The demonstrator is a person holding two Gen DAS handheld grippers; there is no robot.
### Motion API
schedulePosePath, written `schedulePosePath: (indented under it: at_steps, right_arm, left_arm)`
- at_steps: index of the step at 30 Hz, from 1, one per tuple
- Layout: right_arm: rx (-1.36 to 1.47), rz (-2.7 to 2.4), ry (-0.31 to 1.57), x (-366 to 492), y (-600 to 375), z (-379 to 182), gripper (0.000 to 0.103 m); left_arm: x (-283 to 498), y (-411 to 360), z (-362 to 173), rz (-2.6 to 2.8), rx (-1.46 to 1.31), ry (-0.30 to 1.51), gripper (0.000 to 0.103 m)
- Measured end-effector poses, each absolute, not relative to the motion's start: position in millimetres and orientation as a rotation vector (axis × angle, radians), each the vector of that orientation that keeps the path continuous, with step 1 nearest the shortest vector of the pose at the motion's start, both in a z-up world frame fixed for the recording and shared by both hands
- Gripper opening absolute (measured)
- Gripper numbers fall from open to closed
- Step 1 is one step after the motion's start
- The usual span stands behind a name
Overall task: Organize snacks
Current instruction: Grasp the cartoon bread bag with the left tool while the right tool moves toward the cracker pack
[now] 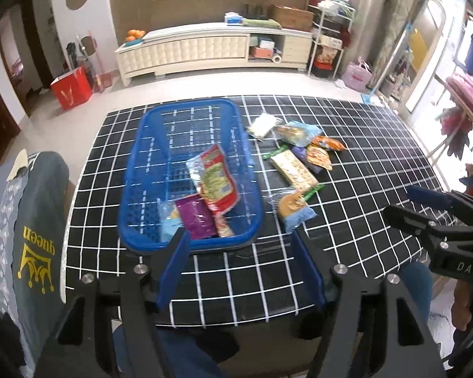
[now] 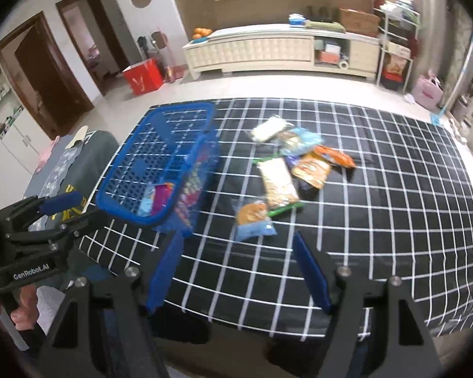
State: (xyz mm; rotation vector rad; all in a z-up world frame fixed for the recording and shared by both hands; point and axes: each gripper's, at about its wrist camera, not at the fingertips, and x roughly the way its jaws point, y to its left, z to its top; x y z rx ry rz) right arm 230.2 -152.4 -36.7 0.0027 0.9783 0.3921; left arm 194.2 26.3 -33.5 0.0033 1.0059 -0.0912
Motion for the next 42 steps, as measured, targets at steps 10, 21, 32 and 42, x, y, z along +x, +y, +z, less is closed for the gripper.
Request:
schedulePosePath:
  at_steps: [10, 21, 32, 42]
  right_arm:
    - [0.075, 0.3, 0.994, 237.7, -227.0, -56.5, 0.076]
    - [0.064, 0.206, 1.053, 250.8, -294.0, -106.9, 0.076]
    - [0.054, 0.242, 1.107, 289.9, -292.6, -146.4, 0.076]
    - [0.06, 0.284, 1.13, 319.9, -273.0, -166.2, 0.076]
  left_arm:
    - [210.2, -58.5, -43.5, -0.159, 0.132, 0.983, 0.086]
    - [255.6, -115.6, -115.3, -0.149, 0.065, 1.102, 0.103]
    - [298.4, -105.9, -189.2, -0.03, -0.09, 1.264, 0.103]
    - [330.6, -91.5, -224.9, 0.077, -0.095, 1.311, 0.103]
